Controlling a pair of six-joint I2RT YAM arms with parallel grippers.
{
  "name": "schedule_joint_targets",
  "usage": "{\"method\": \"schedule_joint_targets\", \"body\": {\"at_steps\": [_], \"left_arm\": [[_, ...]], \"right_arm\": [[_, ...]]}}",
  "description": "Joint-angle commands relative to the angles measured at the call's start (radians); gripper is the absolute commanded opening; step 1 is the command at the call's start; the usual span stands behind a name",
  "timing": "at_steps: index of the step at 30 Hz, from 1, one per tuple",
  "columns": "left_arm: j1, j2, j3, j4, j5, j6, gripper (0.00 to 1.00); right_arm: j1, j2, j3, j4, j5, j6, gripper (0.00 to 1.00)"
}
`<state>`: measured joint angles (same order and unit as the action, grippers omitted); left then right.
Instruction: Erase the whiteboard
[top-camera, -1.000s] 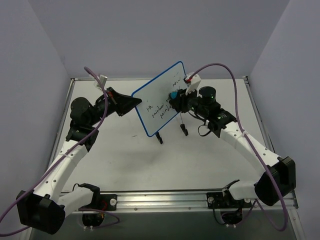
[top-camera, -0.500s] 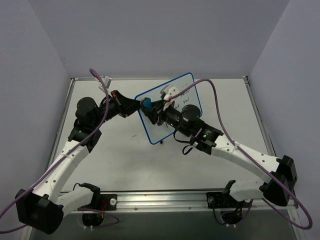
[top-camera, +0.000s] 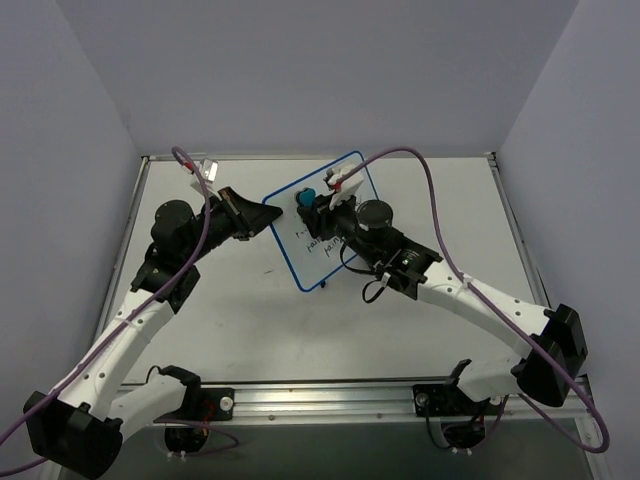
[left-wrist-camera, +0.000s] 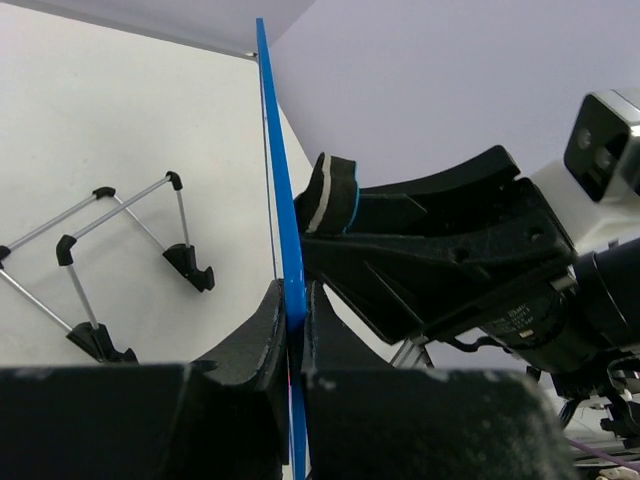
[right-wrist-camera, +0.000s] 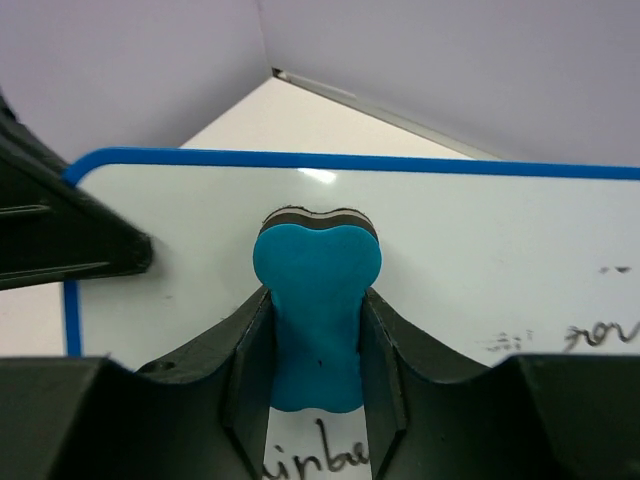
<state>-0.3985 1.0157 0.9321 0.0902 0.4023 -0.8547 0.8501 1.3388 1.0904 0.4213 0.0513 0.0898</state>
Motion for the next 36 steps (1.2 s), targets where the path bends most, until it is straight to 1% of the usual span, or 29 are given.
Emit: {"method": "schedule_joint_targets", "body": {"at_steps": [1, 4, 5, 7, 10, 12, 16, 18, 21, 24, 26, 27, 30, 33, 36], "left_arm": [[-0.03, -0.043, 0.03, 0.276, 0.084, -0.101, 0.02], [-0.03, -0.034, 0.013, 0.304, 0.07, -0.109, 0.02], [-0.03, -0.031, 0.011, 0.315, 0.067, -0.116, 0.02], [-0.028, -0.023, 0.004, 0.338, 0.066, -0.121, 0.02], [-0.026, -0.014, 0.001, 0.365, 0.067, -0.135, 0.02], [-0.022, -0.005, 0.002, 0.384, 0.087, -0.152, 0.02], [-0.02, -0.008, -0.004, 0.422, 0.118, -0.176, 0.02], [-0.019, -0.015, -0.006, 0.427, 0.125, -0.184, 0.02], [-0.013, -0.029, -0.01, 0.418, 0.121, -0.173, 0.02], [-0.005, -0.023, -0.019, 0.41, 0.116, -0.168, 0.02], [0.001, -0.017, -0.03, 0.43, 0.119, -0.181, 0.02], [0.004, -0.009, -0.033, 0.439, 0.119, -0.185, 0.02], [0.01, 0.0, -0.044, 0.456, 0.121, -0.201, 0.02], [0.015, 0.001, -0.047, 0.47, 0.125, -0.211, 0.02], [0.018, -0.003, -0.044, 0.473, 0.136, -0.221, 0.02]], "right_arm": [[-0.04, 0.046, -0.012, -0.15, -0.09, 0.042, 0.1], [-0.037, 0.036, -0.021, -0.151, -0.109, 0.057, 0.11], [-0.036, 0.034, -0.027, -0.121, -0.12, 0.063, 0.11], [-0.039, 0.037, -0.034, -0.093, -0.181, 0.08, 0.11], [-0.039, 0.049, -0.034, -0.085, -0.229, 0.099, 0.11], [-0.045, 0.059, -0.035, -0.104, -0.188, 0.087, 0.11], [-0.156, 0.077, -0.049, -0.142, -0.134, 0.09, 0.1], [-0.189, 0.088, -0.053, -0.157, -0.091, 0.073, 0.1], [-0.217, 0.088, -0.046, -0.177, -0.096, 0.067, 0.08], [-0.18, 0.073, -0.05, -0.144, -0.174, 0.09, 0.08], [-0.14, 0.069, -0.04, -0.141, -0.185, 0.093, 0.08], [-0.096, 0.068, -0.035, -0.139, -0.191, 0.094, 0.08], [-0.018, 0.062, -0.03, -0.121, -0.206, 0.111, 0.08], [0.004, 0.059, -0.037, -0.096, -0.203, 0.122, 0.08], [-0.003, 0.071, -0.031, -0.104, -0.15, 0.108, 0.08]]}}
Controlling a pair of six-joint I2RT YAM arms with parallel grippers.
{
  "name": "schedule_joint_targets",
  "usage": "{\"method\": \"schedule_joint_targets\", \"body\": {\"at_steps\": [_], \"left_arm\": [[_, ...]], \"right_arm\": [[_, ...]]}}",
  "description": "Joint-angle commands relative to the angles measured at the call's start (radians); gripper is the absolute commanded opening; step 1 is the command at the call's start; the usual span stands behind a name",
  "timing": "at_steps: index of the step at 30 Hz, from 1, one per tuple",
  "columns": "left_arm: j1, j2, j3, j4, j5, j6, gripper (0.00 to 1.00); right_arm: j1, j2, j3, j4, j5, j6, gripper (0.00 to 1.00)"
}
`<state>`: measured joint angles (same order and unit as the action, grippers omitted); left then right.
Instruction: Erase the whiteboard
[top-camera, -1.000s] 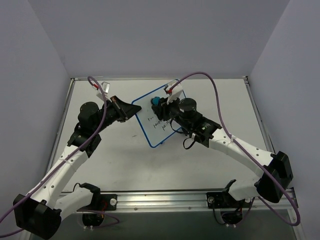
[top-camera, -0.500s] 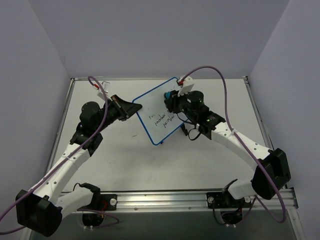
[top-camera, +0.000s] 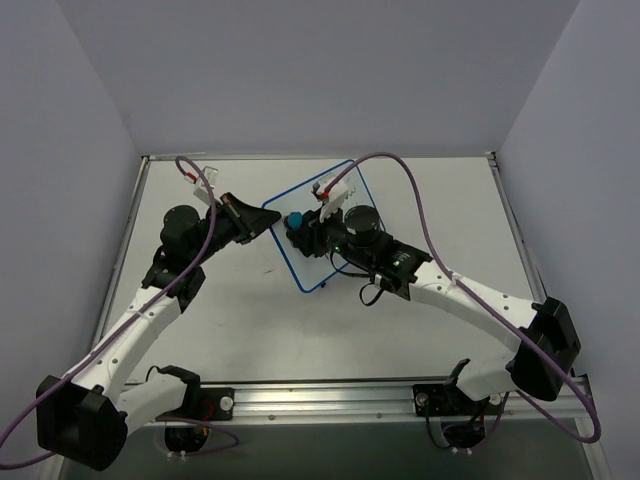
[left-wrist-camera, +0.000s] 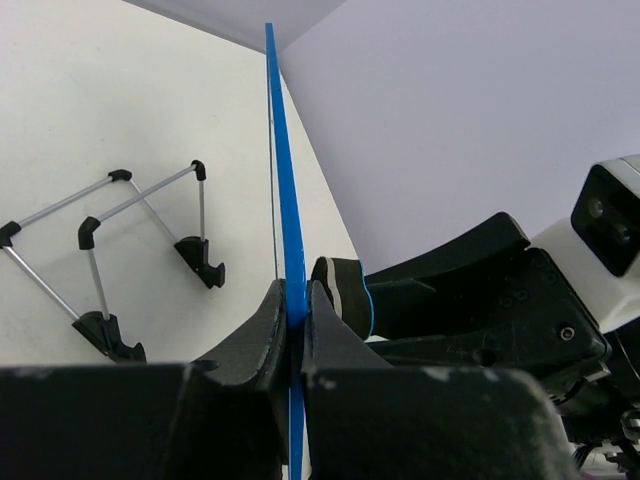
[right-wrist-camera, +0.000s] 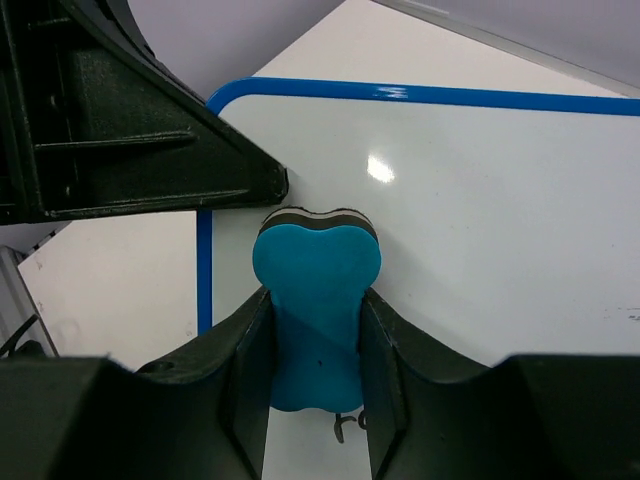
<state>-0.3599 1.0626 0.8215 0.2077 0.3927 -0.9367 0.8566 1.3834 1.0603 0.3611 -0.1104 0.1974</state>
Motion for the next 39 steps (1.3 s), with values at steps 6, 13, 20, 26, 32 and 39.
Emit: {"method": "schedule_joint_targets", "body": {"at_steps": [6, 13, 20, 26, 32, 39], "left_arm": [[-0.017, -0.066, 0.071, 0.346, 0.146, -0.14, 0.02], [-0.017, -0.056, 0.064, 0.417, 0.173, -0.209, 0.02], [-0.017, -0.062, 0.042, 0.429, 0.179, -0.214, 0.02], [-0.017, -0.053, 0.025, 0.444, 0.195, -0.215, 0.02], [-0.019, -0.038, 0.019, 0.472, 0.218, -0.225, 0.02], [-0.017, -0.05, 0.01, 0.467, 0.224, -0.218, 0.02]], "right_arm": [[0.004, 0.034, 0.024, -0.038, 0.101, 0.025, 0.08], [0.018, 0.026, -0.003, 0.013, 0.267, 0.023, 0.08], [0.022, 0.026, 0.01, 0.067, 0.353, 0.062, 0.07], [0.027, 0.077, 0.118, 0.003, 0.397, 0.069, 0.07], [0.024, 0.132, 0.179, -0.011, 0.397, 0.071, 0.07], [0.019, 0.175, 0.264, -0.059, 0.373, 0.079, 0.07]]}}
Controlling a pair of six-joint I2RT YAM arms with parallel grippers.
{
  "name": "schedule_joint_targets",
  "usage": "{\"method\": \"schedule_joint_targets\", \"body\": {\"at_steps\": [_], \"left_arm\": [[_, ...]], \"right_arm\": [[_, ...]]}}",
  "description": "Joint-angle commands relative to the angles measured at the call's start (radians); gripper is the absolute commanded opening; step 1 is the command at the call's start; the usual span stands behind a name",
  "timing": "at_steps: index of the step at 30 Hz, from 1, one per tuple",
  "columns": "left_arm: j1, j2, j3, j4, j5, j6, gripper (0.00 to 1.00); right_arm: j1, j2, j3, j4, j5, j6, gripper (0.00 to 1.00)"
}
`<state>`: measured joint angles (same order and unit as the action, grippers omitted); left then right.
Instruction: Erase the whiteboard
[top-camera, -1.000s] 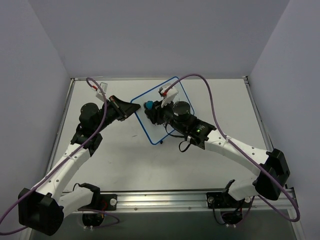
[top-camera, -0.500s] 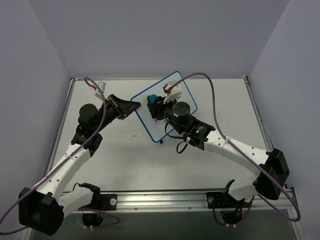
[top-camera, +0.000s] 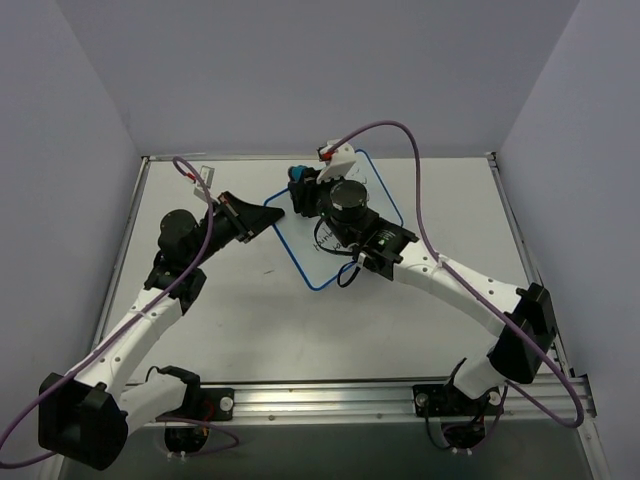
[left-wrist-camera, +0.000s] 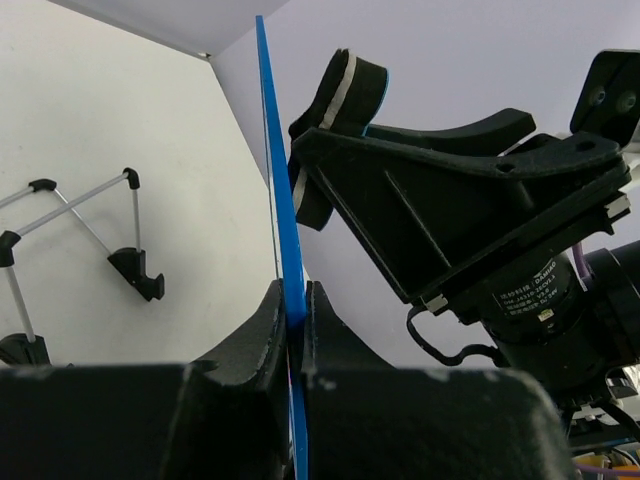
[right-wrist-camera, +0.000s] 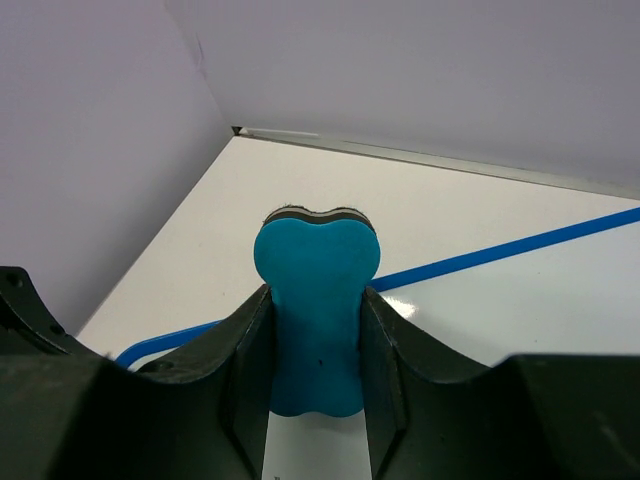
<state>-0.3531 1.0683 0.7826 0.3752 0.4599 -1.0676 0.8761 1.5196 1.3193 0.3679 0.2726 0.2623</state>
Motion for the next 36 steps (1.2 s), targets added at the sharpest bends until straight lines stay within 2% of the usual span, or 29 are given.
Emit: {"method": "schedule_joint_targets", "body": {"at_steps": [1, 8, 14, 18, 21, 28, 32, 36], "left_arm": [[-0.024, -0.057, 0.052, 0.288, 0.157, -0.071, 0.02], [-0.015, -0.102, 0.083, 0.154, 0.096, 0.014, 0.02], [-0.004, -0.114, 0.102, 0.123, 0.075, 0.04, 0.02], [-0.006, -0.114, 0.09, 0.136, 0.059, 0.021, 0.02], [-0.003, -0.108, 0.08, 0.154, 0.045, -0.008, 0.02], [-0.004, -0.111, 0.047, 0.202, 0.039, -0.11, 0.02], [-0.003, -0.126, 0.018, 0.209, 0.008, -0.152, 0.02], [-0.003, -0.128, 0.02, 0.218, 0.019, -0.172, 0.02]], "right_arm": [[0.004, 0.039, -0.017, -0.07, -0.01, 0.018, 0.07], [0.047, -0.068, -0.224, -0.109, -0.033, 0.072, 0.06], [0.069, -0.165, -0.389, -0.127, -0.107, 0.063, 0.06], [0.072, -0.242, -0.54, 0.026, -0.159, 0.069, 0.06], [0.075, -0.26, -0.574, 0.12, -0.181, 0.058, 0.07], [0.061, -0.155, -0.451, 0.094, -0.219, 0.005, 0.09], [0.034, -0.125, -0.419, 0.092, -0.236, 0.0, 0.16], [0.008, -0.104, -0.402, 0.085, -0.25, 0.0, 0.37]]}}
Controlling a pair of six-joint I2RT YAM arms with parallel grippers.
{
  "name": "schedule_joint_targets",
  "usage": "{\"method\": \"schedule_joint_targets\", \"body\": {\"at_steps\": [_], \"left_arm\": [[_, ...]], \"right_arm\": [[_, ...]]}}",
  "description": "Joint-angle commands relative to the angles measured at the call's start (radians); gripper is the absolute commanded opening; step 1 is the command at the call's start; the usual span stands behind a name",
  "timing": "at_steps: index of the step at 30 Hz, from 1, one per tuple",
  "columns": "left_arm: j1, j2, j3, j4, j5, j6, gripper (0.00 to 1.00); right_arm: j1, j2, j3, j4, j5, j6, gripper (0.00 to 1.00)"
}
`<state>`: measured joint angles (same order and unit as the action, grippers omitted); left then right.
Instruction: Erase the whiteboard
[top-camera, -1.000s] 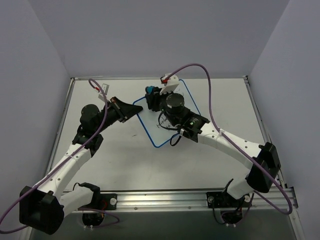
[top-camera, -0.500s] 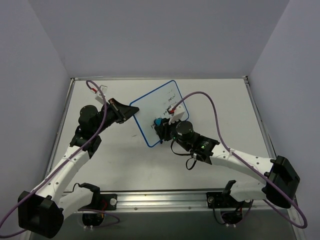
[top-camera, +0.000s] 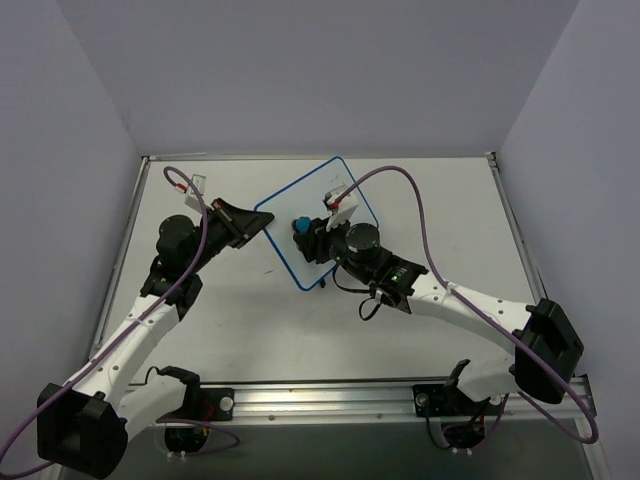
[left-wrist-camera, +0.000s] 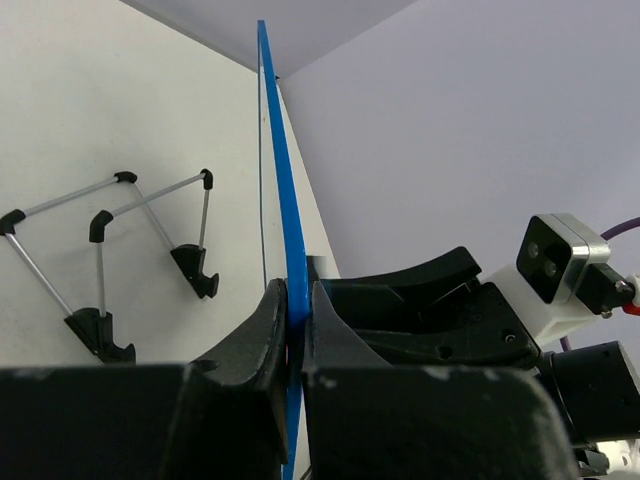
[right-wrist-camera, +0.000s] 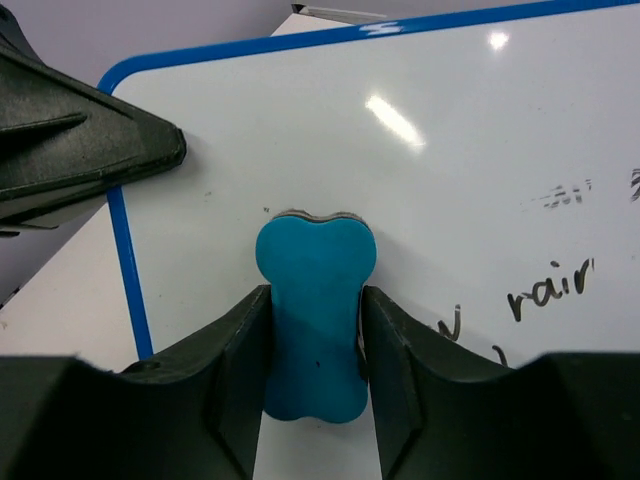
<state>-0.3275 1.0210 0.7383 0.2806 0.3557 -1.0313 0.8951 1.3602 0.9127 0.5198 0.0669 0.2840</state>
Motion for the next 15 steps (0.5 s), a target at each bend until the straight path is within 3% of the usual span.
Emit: {"method": "schedule_joint_targets", "body": {"at_steps": [1, 7, 11, 15], "left_arm": [[-0.028, -0.081, 0.065, 0.318, 0.126, -0.214, 0.02], [-0.027, -0.096, 0.064, 0.315, 0.118, -0.234, 0.02], [-0.022, -0.09, 0.065, 0.312, 0.118, -0.231, 0.02], [-0.019, -0.075, 0.059, 0.319, 0.123, -0.233, 0.02]], "right_arm": [[-0.013, 0.057, 0.005, -0.067, -0.05, -0.025, 0.38], [-0.019, 0.063, 0.0, -0.086, -0.056, -0.031, 0.52], [-0.027, 0.037, -0.017, -0.09, -0.041, -0.029, 0.51], [-0.042, -0.012, -0.029, -0.093, -0.036, -0.029, 0.43]]}}
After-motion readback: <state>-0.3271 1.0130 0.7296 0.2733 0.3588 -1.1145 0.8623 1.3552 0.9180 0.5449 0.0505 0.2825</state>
